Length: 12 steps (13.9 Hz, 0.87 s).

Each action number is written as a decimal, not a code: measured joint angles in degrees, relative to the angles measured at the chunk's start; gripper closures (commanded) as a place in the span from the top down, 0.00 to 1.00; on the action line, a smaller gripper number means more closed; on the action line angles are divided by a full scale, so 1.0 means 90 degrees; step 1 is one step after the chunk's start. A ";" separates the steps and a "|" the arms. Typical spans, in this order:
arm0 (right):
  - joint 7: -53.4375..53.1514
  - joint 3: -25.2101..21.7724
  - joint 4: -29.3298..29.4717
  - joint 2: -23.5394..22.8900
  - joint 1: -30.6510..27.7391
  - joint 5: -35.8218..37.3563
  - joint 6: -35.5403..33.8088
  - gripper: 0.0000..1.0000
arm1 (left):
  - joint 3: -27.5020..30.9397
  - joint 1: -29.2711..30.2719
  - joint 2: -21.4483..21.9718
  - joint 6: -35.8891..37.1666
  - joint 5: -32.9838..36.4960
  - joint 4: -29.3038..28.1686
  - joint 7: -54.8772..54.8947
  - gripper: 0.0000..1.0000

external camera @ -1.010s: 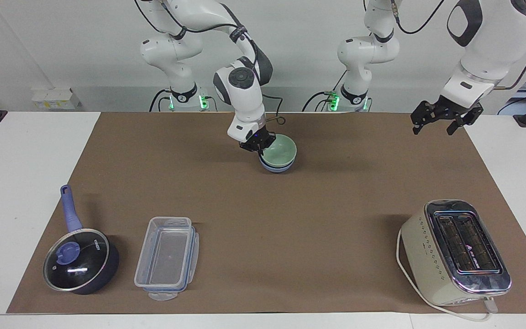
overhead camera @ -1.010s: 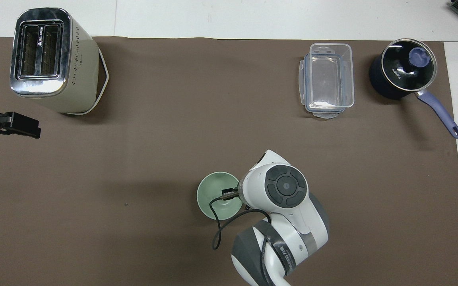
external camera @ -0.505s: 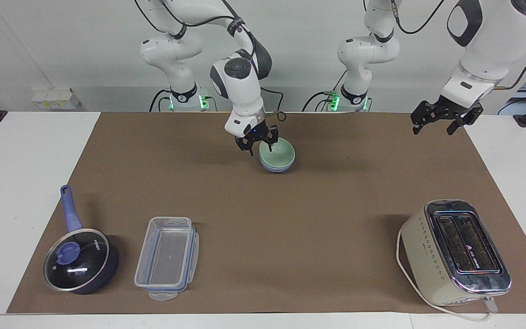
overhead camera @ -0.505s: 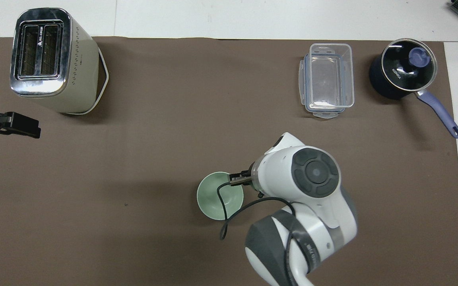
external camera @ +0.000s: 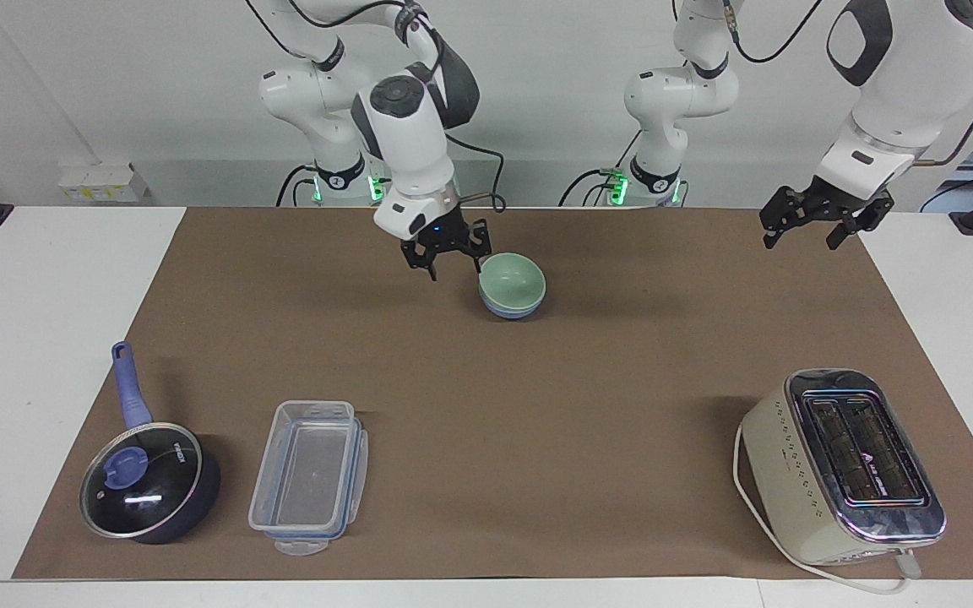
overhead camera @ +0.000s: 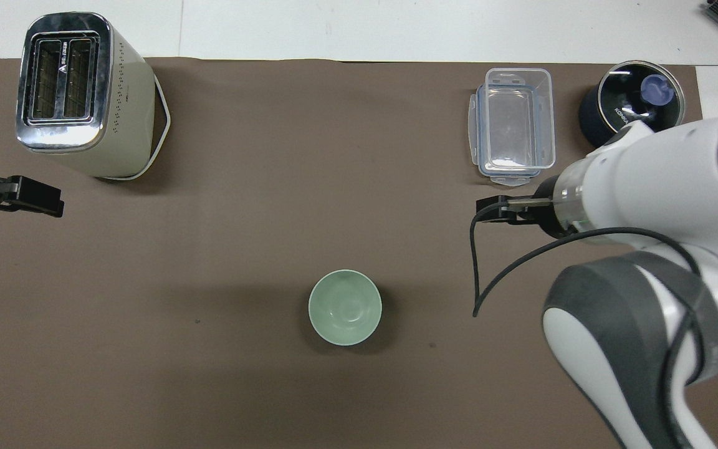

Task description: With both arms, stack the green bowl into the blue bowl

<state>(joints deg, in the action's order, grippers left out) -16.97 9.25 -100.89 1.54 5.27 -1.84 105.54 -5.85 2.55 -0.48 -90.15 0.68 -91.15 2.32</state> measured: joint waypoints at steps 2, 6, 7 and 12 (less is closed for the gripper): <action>0.0000 0.0001 0.0541 -0.0003 -0.0132 0.0402 -0.0651 1.00 | 0.0000 0.0000 0.0000 0.0000 0.0000 0.0000 0.0000 1.00; 0.0036 -0.0001 0.1587 -0.0201 -0.0366 0.0597 -0.1890 1.00 | 0.0000 0.0000 0.0000 0.0000 0.0000 0.0000 0.0000 1.00; 0.0043 -0.0001 0.1882 -0.0334 -0.0390 0.0599 -0.2129 1.00 | 0.0000 0.0000 0.0000 0.0000 0.0000 0.0000 0.0000 1.00; 0.0042 0.0000 0.1679 -0.0361 -0.0526 0.0424 -0.2195 1.00 | 0.0000 0.0000 0.0000 0.0000 0.0000 0.0000 0.0000 1.00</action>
<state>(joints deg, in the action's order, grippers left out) -16.60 9.25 -85.78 -1.72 0.54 1.98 85.79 -5.85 2.55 -0.48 -90.15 0.68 -91.15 2.32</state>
